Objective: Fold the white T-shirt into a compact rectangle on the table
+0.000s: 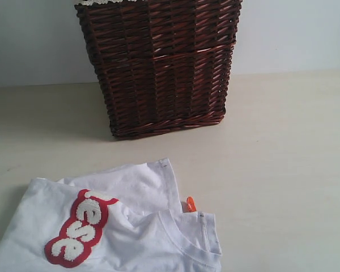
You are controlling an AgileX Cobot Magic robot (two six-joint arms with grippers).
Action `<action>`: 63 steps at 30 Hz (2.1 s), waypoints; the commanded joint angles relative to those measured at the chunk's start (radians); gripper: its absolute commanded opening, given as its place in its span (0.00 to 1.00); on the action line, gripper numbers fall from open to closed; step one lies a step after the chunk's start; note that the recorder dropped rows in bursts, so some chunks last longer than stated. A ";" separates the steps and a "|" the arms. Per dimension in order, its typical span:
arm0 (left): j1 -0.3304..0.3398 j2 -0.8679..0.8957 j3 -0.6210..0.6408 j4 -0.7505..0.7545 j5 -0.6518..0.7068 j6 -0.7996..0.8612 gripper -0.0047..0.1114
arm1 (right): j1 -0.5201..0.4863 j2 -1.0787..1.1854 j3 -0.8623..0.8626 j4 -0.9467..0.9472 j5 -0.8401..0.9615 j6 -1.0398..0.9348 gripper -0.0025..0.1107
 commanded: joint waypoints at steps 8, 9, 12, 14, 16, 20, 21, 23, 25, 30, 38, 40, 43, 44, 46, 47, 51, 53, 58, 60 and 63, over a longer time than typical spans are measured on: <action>0.001 -0.006 -0.001 -0.005 0.000 0.022 0.04 | -0.003 -0.007 0.005 0.006 -0.010 0.000 0.17; 0.001 -0.006 -0.001 -0.005 0.000 0.022 0.04 | -0.003 -0.007 0.005 0.006 -0.010 0.000 0.17; 0.001 -0.006 -0.001 -0.005 0.000 0.022 0.04 | -0.002 -0.007 0.005 0.006 -0.010 0.000 0.17; 0.001 -0.006 -0.001 -0.005 0.000 0.022 0.04 | 0.057 -0.007 0.005 0.018 -0.010 0.017 0.17; 0.001 -0.006 -0.001 -0.005 0.000 0.022 0.04 | 0.134 -0.007 0.005 0.048 -0.013 0.042 0.17; 0.001 -0.006 -0.001 -0.005 0.000 0.022 0.04 | 0.213 0.175 -0.193 0.048 0.119 0.055 0.17; 0.001 -0.006 -0.001 -0.005 0.000 0.022 0.04 | 0.213 0.258 -0.281 0.048 0.137 0.068 0.17; 0.001 -0.006 -0.001 -0.005 0.000 0.022 0.04 | 0.213 0.486 -0.439 0.257 0.137 0.157 0.17; 0.001 -0.006 -0.001 -0.005 0.000 0.022 0.04 | 0.213 0.708 -0.616 0.394 0.225 0.196 0.17; 0.001 -0.006 -0.001 -0.005 0.000 0.022 0.04 | 0.213 1.111 -0.865 0.655 0.551 -0.065 0.17; 0.001 -0.006 -0.001 -0.005 0.000 0.022 0.04 | 0.330 1.444 -0.897 0.929 0.945 -1.299 0.15; 0.001 -0.006 -0.001 -0.005 0.000 0.022 0.04 | 0.409 1.483 -0.897 0.901 0.945 -1.400 0.17; 0.001 -0.006 -0.001 -0.005 0.000 0.022 0.04 | 0.533 1.538 -0.897 0.876 0.820 -1.548 0.31; 0.001 -0.006 -0.001 -0.005 0.000 0.022 0.04 | 0.564 1.556 -0.897 0.876 0.773 -1.580 0.37; 0.001 -0.006 -0.001 -0.005 0.000 0.022 0.04 | 0.656 1.616 -0.897 0.926 0.564 -1.600 0.62; 0.001 -0.006 -0.001 -0.005 0.000 0.022 0.04 | 0.677 1.632 -0.897 0.959 0.505 -1.600 0.68; 0.001 -0.006 -0.001 -0.005 0.000 0.022 0.04 | 0.718 1.763 -0.915 1.147 0.408 -1.736 0.73; 0.001 -0.006 -0.001 -0.005 0.000 0.022 0.04 | 0.718 1.817 -0.934 1.170 0.428 -1.736 0.72; 0.001 -0.006 -0.001 -0.005 0.000 0.022 0.04 | 0.718 1.879 -0.952 1.142 0.500 -1.734 0.59; 0.001 -0.006 -0.001 -0.005 0.000 0.022 0.04 | 0.718 1.900 -0.952 1.074 0.541 -1.721 0.52; 0.001 -0.006 -0.001 -0.005 0.000 0.022 0.04 | 0.718 1.900 -0.952 1.019 0.542 -1.707 0.42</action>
